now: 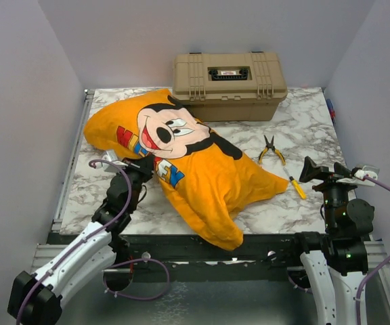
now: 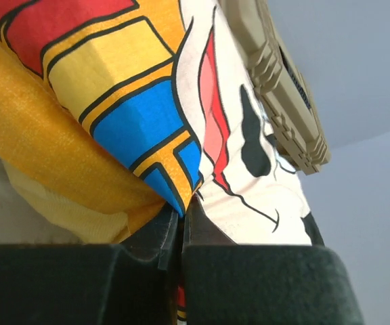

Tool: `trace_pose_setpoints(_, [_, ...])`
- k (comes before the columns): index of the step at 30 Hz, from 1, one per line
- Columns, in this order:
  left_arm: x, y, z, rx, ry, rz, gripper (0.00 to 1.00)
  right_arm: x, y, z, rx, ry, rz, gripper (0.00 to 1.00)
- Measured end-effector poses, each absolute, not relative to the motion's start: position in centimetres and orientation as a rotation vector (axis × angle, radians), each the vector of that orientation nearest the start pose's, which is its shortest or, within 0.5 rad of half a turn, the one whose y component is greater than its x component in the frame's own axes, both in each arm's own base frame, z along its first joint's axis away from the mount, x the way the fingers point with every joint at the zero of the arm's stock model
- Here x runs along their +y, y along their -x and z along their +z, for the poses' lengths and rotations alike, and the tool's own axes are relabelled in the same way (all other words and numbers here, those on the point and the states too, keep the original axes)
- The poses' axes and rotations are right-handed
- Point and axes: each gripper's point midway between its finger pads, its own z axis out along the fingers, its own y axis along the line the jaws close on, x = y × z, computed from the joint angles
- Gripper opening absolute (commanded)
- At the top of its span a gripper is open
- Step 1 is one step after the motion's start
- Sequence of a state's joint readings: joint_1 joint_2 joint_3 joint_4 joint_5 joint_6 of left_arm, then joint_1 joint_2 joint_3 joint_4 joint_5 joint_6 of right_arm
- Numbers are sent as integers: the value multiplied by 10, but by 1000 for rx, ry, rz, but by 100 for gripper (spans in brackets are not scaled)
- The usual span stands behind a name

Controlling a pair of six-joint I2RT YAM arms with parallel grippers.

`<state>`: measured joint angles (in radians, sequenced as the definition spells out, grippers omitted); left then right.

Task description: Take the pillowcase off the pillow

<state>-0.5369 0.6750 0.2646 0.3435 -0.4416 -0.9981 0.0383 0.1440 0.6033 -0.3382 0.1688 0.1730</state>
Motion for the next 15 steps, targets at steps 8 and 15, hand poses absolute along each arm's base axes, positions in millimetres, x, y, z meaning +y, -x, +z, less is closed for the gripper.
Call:
trace_pose_setpoints(8, [-86, -277, 276, 1527, 628, -561, 0, -15, -204, 303, 1433, -234, 50, 100])
trace_pose_setpoints(15, [-42, -263, 360, 1546, 536, -238, 0, -14, -204, 303, 1433, -233, 52, 100])
